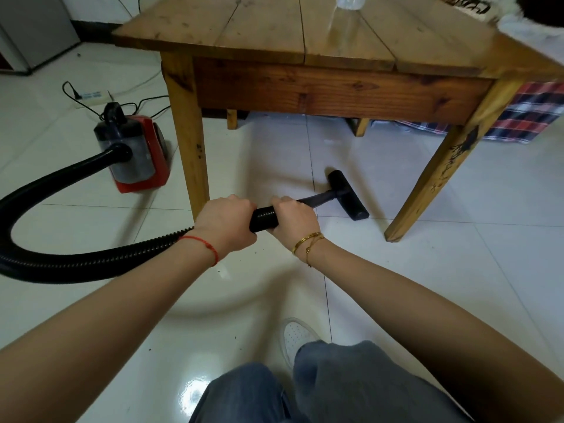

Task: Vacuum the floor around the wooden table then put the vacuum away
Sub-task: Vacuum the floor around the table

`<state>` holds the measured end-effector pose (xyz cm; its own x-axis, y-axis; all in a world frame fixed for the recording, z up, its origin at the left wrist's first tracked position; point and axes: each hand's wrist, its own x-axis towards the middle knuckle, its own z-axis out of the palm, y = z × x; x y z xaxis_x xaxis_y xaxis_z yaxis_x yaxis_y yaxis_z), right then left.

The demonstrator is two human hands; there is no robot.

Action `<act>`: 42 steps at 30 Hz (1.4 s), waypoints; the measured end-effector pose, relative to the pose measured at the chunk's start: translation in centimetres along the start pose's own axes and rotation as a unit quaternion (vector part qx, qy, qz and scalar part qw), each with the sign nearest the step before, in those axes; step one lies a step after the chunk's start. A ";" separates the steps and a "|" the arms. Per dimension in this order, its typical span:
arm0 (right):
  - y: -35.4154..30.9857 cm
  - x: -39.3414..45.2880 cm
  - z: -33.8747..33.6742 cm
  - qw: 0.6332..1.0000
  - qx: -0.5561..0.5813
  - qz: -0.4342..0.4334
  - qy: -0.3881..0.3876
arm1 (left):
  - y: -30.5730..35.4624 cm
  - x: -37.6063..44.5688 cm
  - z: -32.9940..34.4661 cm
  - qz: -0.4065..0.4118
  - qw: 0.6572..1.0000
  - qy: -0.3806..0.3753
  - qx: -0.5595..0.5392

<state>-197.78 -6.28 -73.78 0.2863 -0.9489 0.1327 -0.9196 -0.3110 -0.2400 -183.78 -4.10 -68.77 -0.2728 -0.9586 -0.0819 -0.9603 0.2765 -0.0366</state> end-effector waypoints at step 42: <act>-3.4 1.7 1.0 0.982 0.108 -0.135 -0.073 | -2.9 -3.8 0.5 -0.073 0.994 -0.011 -0.083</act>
<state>-193.90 -6.86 -73.69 0.5625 -0.8224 0.0846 -0.7304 -0.5423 -0.4151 -179.92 -1.18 -68.84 -0.1306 -0.9854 -0.1095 -0.9864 0.1180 0.1146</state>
